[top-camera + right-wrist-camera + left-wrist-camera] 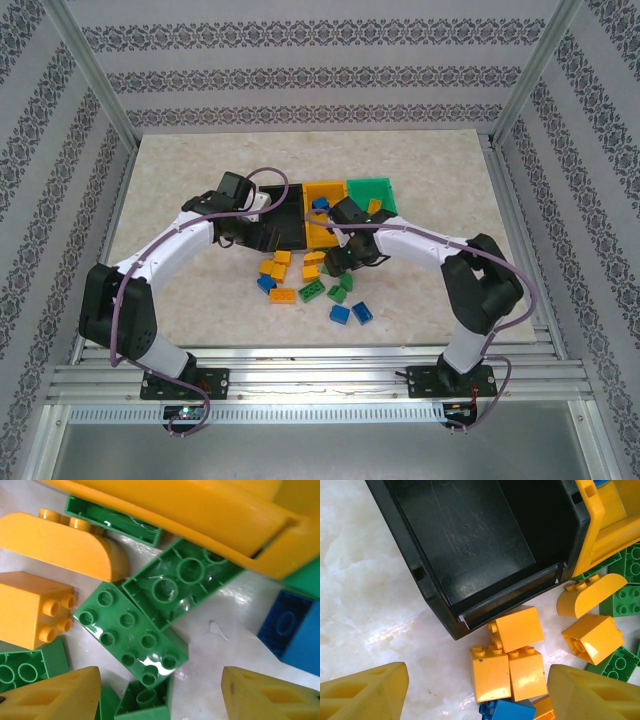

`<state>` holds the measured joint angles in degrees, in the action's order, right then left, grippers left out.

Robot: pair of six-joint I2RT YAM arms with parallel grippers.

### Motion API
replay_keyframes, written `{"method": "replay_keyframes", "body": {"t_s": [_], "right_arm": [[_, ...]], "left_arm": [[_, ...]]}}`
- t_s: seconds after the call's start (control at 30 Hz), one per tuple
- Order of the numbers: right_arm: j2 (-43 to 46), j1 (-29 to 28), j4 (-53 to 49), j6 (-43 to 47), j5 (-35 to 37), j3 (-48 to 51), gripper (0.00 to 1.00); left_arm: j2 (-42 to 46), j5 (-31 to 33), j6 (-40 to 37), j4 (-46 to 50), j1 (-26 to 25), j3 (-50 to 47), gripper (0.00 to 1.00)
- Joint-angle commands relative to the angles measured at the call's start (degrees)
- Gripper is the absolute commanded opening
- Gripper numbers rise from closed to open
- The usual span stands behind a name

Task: Sort the legos into containers by color
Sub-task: Pick up the lego from the center of the table.

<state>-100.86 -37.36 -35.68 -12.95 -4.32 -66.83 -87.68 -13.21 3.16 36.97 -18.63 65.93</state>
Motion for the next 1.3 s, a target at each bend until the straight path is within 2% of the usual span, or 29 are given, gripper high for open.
{"method": "replay_keyframes", "body": {"t_s": [0.0, 0.3, 0.43, 0.63, 0.93, 1.1, 1.27], "right_arm": [[-2.91, -0.73, -1.75, 3.89, 2.94, -3.27, 0.65], [-8.45, -2.45, -1.33, 6.24, 0.42, -4.86, 0.62], [-8.96, -3.5, -0.88, 5.39, 0.48, -3.61, 0.57], [-6.29, -3.95, -0.54, 4.19, 1.22, 0.11, 0.55], [-1.29, -4.2, 0.57, 3.56, 0.81, 1.91, 0.28], [1.24, -4.13, -1.23, 3.84, 1.19, -1.02, 0.26], [4.15, -3.78, 0.17, 2.95, 0.29, -4.73, 0.26]], "left_arm": [[1.45, 1.19, -1.4, 1.79, 0.64, 0.97, 0.74], [1.58, 2.7, -1.79, 2.09, 0.63, 0.99, 0.74], [1.65, 3.84, -2.08, 2.23, 0.66, 0.88, 0.74], [1.56, 4.06, -2.2, 2.23, 0.7, 0.95, 0.74], [2.06, 4.61, -2.37, 2.29, 0.68, 0.95, 0.74], [2.85, 6.3, -2.37, 2.22, 0.67, 0.58, 0.74], [2.17, 12.26, -1.41, 3.86, 0.84, 0.97, 0.74]]}}
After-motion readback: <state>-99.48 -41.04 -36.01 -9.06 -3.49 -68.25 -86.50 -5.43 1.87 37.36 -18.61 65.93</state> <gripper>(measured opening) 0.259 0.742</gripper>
